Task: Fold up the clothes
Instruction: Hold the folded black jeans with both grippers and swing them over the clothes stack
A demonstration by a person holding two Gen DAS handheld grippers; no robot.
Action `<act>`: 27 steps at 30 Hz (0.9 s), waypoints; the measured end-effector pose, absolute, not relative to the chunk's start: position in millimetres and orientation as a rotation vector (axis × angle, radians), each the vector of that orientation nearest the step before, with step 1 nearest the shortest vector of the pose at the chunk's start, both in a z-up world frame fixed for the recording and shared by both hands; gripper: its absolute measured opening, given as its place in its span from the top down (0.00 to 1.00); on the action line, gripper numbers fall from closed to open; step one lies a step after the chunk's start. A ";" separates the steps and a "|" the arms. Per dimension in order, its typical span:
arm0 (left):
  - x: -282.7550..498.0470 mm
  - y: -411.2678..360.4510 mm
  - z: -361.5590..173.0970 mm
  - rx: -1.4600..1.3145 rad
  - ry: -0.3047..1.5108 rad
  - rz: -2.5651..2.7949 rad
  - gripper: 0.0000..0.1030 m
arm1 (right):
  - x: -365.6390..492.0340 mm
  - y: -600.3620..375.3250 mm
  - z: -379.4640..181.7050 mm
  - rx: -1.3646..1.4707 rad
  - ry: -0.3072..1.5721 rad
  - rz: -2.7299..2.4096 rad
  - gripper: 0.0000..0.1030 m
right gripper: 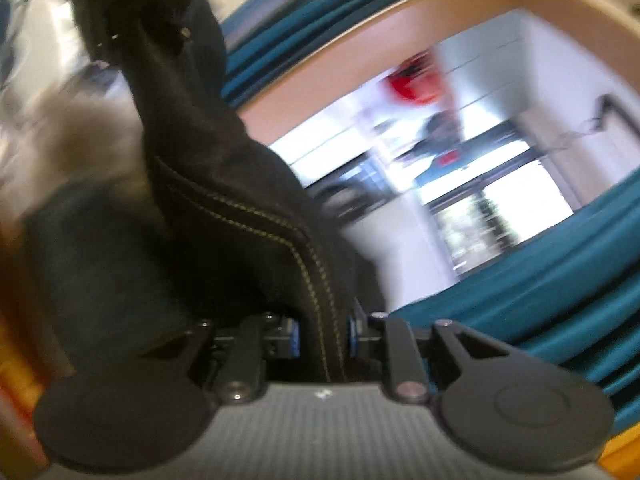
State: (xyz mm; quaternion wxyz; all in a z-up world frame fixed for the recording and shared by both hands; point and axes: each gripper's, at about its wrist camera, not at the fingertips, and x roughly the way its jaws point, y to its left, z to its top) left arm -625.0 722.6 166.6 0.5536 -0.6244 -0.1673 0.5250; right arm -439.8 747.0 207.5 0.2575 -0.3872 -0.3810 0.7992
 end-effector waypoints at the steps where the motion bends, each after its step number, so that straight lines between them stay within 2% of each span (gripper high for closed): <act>1: -623.4 722.4 152.2 -1.518 -0.378 1.240 0.74 | -436.7 739.7 192.5 -1.082 -1.049 2.161 0.81; 4: -621.9 724.6 163.1 -1.447 -0.358 1.259 0.74 | -432.9 728.2 190.4 -1.077 -0.995 2.170 0.81; 9: -623.9 734.3 198.7 -1.353 -0.379 1.211 0.69 | -425.7 729.7 233.4 -1.049 -0.723 2.194 0.80; 11: -624.6 739.6 195.7 -1.383 -0.347 1.202 0.61 | -426.7 731.0 239.8 -1.162 -0.630 2.180 0.70; 13: -627.2 744.2 189.0 -1.400 -0.310 1.204 0.57 | -419.7 723.6 248.6 -1.207 -0.589 2.205 0.53; 18: -630.6 738.4 170.8 -1.462 -0.281 1.235 0.57 | -371.4 708.8 311.3 -1.251 -0.196 2.481 0.52; 22: -632.3 739.6 171.9 -1.457 -0.241 1.240 0.53 | -340.5 719.0 371.1 -1.031 0.005 2.684 0.49; 23: -634.1 739.5 172.0 -1.463 -0.242 1.237 0.52 | -328.4 723.3 383.1 -0.952 0.150 2.749 0.47; 25: -638.4 740.4 173.1 -1.477 -0.243 1.230 0.52 | -304.5 731.9 407.0 -0.779 0.440 2.855 0.34; 27: -640.7 744.1 177.6 -1.476 -0.219 1.225 0.51 | -289.4 739.9 430.6 -0.627 0.524 2.940 0.32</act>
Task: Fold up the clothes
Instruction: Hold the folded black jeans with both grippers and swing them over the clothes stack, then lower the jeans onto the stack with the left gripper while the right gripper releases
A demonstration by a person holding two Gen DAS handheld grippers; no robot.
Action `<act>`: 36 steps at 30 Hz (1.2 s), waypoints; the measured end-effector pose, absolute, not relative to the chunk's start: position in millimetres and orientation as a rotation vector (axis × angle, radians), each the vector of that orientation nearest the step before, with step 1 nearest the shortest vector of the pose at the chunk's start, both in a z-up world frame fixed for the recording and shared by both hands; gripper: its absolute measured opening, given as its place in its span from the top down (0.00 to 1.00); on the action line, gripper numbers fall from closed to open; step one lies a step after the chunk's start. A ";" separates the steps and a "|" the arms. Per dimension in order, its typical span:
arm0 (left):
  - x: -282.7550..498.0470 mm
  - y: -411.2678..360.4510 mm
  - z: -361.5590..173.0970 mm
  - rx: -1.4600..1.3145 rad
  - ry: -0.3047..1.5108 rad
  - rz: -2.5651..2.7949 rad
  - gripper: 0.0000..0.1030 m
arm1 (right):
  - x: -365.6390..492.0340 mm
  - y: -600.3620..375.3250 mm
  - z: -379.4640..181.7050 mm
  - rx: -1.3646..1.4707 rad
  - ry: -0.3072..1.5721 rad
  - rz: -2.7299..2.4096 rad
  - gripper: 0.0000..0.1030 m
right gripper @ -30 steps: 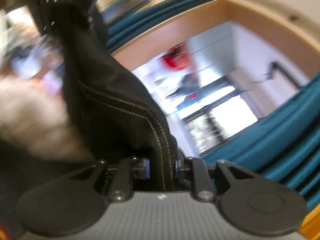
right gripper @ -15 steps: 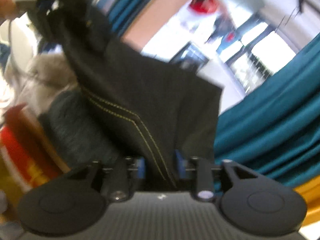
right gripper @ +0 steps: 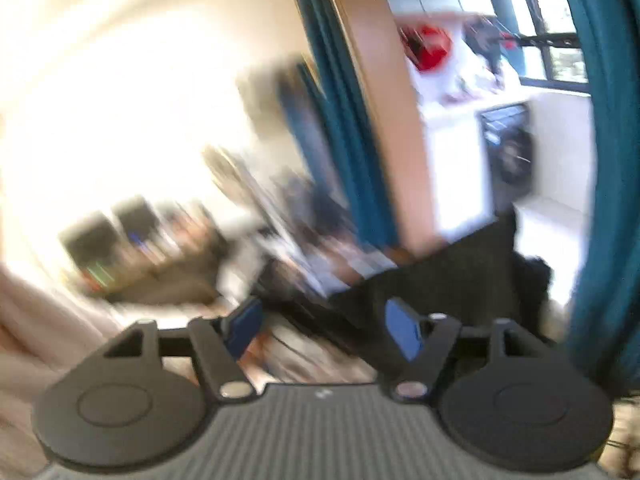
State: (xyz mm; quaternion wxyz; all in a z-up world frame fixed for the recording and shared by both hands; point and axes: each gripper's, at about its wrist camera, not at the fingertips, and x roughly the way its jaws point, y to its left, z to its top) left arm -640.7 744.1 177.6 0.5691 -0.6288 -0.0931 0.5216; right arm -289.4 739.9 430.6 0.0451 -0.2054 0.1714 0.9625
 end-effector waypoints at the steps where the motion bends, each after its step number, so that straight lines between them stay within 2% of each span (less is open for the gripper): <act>1: -640.6 741.1 178.3 -1.481 -0.210 1.217 0.46 | -282.2 743.6 442.2 -0.551 0.562 2.977 0.29; 2: -640.4 737.7 178.8 -1.485 -0.201 1.210 0.37 | -279.3 743.4 450.4 -0.517 0.546 2.994 0.28; 4: -642.9 734.1 175.8 -1.505 -0.190 1.190 0.29 | -271.7 745.5 466.0 -0.425 0.551 3.057 0.26; 5: -643.2 730.2 174.9 -1.509 -0.177 1.196 0.28 | -267.4 747.7 473.2 -0.366 0.569 3.100 0.26; 6: -643.3 726.1 174.1 -1.512 -0.163 1.202 0.27 | -267.3 753.1 477.7 -0.295 0.569 3.124 0.18; 7: -642.6 724.0 173.5 -1.506 -0.146 1.218 0.26 | -269.5 754.1 476.4 -0.230 0.528 3.112 0.04; 8: -642.2 722.5 173.2 -1.497 -0.127 1.240 0.26 | -276.4 756.0 472.4 -0.197 0.454 3.055 0.01; 10: -642.8 720.4 172.0 -1.488 -0.119 1.277 0.25 | -306.5 774.2 452.1 -0.267 0.336 2.886 0.01; 12: -645.2 718.1 169.1 -1.495 -0.131 1.294 0.25 | -350.1 799.6 416.7 -0.390 0.302 2.708 0.01; 17: -639.5 722.7 168.4 -1.442 -0.087 1.358 0.25 | -425.4 887.1 294.4 -0.644 0.582 2.405 0.03; 18: -638.8 724.4 168.3 -1.421 -0.075 1.378 0.25 | -431.6 898.0 271.5 -0.698 0.617 2.344 0.05; 19: -637.7 725.6 168.2 -1.403 -0.065 1.394 0.25 | -425.7 901.5 257.9 -0.725 0.651 2.321 0.17; 20: -635.9 727.8 168.4 -1.384 -0.054 1.408 0.26 | -419.9 904.9 244.2 -0.752 0.685 2.297 0.32; 21: -634.1 730.3 169.6 -1.368 -0.042 1.419 0.27 | -413.6 908.2 231.2 -0.771 0.723 2.275 0.63; 22: -631.6 733.4 171.1 -1.346 -0.028 1.431 0.27 | -401.1 908.4 227.1 -0.686 0.803 2.271 0.77; 23: -628.7 737.5 173.0 -1.328 -0.017 1.440 0.27 | -383.9 907.4 226.7 -0.589 0.897 2.264 0.85; 24: -625.7 741.7 175.0 -1.311 -0.007 1.447 0.27 | -367.0 906.0 226.1 -0.494 0.985 2.252 0.86; 27: -610.3 762.5 177.5 -1.247 0.037 1.447 0.25 | -335.1 893.0 218.3 -0.397 1.041 2.167 0.87; 32: -589.4 797.9 160.3 -1.192 0.085 1.410 0.14 | -312.1 917.6 154.5 -0.297 1.190 1.964 0.86; 33: -587.6 800.4 161.4 -1.179 0.089 1.419 0.14 | -317.7 920.5 151.6 -0.297 1.150 1.942 0.85; 35: -586.3 803.9 165.7 -1.162 0.096 1.432 0.14 | -325.6 924.5 157.5 -0.327 1.049 1.890 0.69; 36: -588.7 804.0 167.3 -1.164 0.100 1.430 0.14 | -327.3 918.9 170.6 -0.329 0.960 1.901 0.54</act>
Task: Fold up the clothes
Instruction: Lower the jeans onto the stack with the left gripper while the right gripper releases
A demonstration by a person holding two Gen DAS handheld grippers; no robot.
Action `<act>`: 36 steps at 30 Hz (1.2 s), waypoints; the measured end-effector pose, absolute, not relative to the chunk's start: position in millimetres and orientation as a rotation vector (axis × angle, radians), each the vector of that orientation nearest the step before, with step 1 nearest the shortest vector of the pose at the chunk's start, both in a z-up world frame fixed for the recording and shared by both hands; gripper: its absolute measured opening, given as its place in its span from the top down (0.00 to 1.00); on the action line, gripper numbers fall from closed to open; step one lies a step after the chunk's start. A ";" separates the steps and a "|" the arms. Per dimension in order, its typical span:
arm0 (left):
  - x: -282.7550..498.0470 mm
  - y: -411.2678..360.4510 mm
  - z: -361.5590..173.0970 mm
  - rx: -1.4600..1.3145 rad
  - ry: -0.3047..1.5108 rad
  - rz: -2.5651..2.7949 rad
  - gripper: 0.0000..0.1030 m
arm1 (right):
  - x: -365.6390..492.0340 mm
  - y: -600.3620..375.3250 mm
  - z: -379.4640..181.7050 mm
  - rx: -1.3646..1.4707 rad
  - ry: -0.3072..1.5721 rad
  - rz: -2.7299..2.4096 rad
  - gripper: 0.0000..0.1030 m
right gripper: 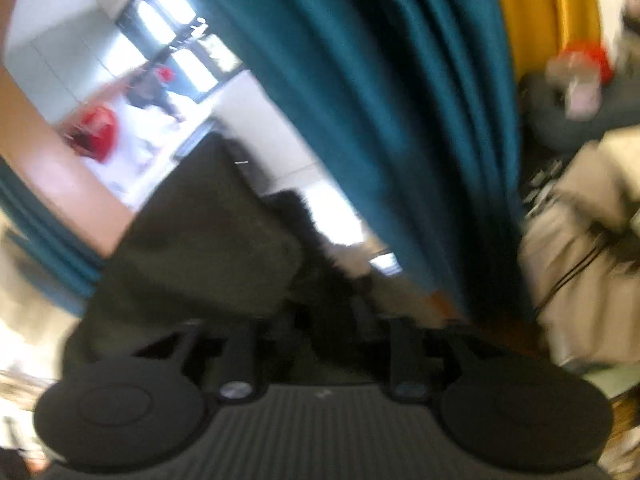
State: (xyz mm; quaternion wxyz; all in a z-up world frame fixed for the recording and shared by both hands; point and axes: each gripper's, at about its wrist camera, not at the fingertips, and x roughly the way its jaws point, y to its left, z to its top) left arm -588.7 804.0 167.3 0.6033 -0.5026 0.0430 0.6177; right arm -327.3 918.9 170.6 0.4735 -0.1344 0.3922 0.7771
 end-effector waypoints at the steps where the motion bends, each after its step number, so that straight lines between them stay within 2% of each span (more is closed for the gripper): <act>1: -591.2 804.1 168.8 -1.165 0.103 1.427 0.14 | -328.9 913.2 183.7 -0.331 0.870 1.910 0.46; 2: -594.9 803.7 168.7 -1.170 0.109 1.425 0.14 | -330.5 907.5 196.8 -0.332 0.780 1.917 0.40; 4: -601.3 802.6 165.2 -1.194 0.101 1.413 0.14 | -343.2 890.1 223.4 -0.321 0.584 1.970 0.04; 5: -603.0 802.1 164.7 -1.199 0.098 1.407 0.14 | -353.9 879.0 236.7 -0.312 0.479 2.014 0.00; 9: -604.7 802.5 165.7 -1.194 0.104 1.401 0.13 | -418.7 872.5 248.0 -0.473 0.345 2.228 0.01; 14: -612.2 801.2 161.7 -1.179 0.099 1.394 0.09 | -466.6 934.2 177.4 -0.678 0.444 2.127 0.00; 16: -619.5 803.7 159.7 -1.179 0.078 1.397 0.08 | -457.8 963.2 159.6 -0.637 0.615 2.119 0.00; 18: -626.0 809.4 155.6 -1.207 0.059 1.381 0.06 | -453.6 979.5 150.6 -0.632 0.682 2.109 0.00; 25: -629.3 812.2 149.5 -1.193 0.086 1.369 0.03 | -430.2 999.6 120.8 -0.572 0.731 2.118 0.00; 32: -638.1 777.5 183.9 -1.160 0.155 1.463 0.00 | -438.3 970.9 170.3 -0.537 0.669 2.149 0.00; 36: -637.1 754.4 200.4 -1.127 0.224 1.538 0.00 | -405.6 935.1 191.1 -0.495 0.793 2.182 0.00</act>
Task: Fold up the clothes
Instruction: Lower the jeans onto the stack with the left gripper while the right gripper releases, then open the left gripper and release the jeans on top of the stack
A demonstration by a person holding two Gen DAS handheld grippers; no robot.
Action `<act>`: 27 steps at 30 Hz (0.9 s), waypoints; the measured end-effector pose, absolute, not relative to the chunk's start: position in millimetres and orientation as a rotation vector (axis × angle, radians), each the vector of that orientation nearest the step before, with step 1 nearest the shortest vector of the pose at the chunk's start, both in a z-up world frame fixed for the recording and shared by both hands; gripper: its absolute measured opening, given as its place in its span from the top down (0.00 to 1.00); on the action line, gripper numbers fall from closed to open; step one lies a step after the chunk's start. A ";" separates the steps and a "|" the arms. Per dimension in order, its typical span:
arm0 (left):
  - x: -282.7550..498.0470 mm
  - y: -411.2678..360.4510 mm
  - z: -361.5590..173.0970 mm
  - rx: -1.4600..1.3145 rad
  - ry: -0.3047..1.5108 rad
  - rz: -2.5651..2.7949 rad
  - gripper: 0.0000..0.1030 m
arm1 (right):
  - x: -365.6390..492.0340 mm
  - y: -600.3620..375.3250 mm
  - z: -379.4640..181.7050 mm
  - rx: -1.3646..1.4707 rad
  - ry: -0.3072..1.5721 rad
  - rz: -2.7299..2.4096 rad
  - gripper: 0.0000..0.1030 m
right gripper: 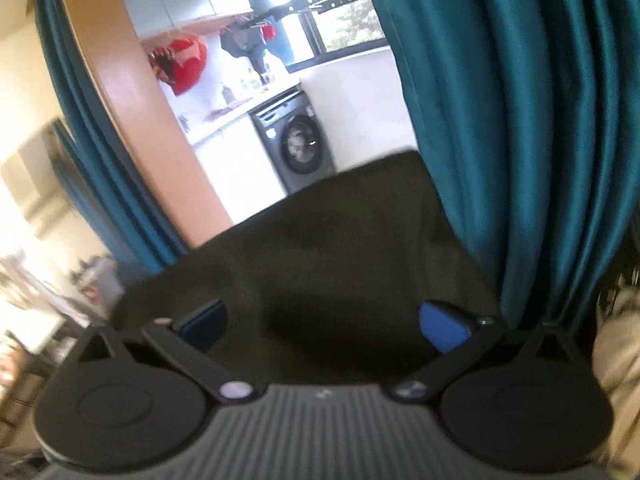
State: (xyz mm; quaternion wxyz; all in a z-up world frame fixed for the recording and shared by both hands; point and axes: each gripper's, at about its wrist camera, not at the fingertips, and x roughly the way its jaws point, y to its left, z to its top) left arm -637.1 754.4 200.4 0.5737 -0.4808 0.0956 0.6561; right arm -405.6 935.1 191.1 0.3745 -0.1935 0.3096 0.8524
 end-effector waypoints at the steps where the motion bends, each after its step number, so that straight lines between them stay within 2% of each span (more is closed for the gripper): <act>1: -634.6 748.9 202.0 -1.125 0.241 1.545 0.00 | -401.4 928.6 192.5 -0.508 0.820 2.183 0.00; 3: -623.0 743.9 200.3 -1.129 0.281 1.542 0.00 | -390.1 906.7 190.4 -0.573 0.834 2.159 0.00; 7: -605.1 731.3 190.2 -1.133 0.367 1.524 0.00 | -379.6 855.0 181.5 -0.667 0.689 2.136 0.00; 13: -569.6 730.1 174.8 -1.053 0.509 1.555 0.00 | -371.6 802.3 166.7 -0.711 0.601 2.073 0.00; 19: -533.7 705.2 176.0 -0.944 0.595 1.582 0.00 | -373.0 784.8 153.7 -0.768 0.774 2.037 0.00; 27: -512.6 690.2 154.5 -0.928 0.661 1.589 0.00 | -362.3 746.9 142.5 -0.869 0.693 1.955 0.01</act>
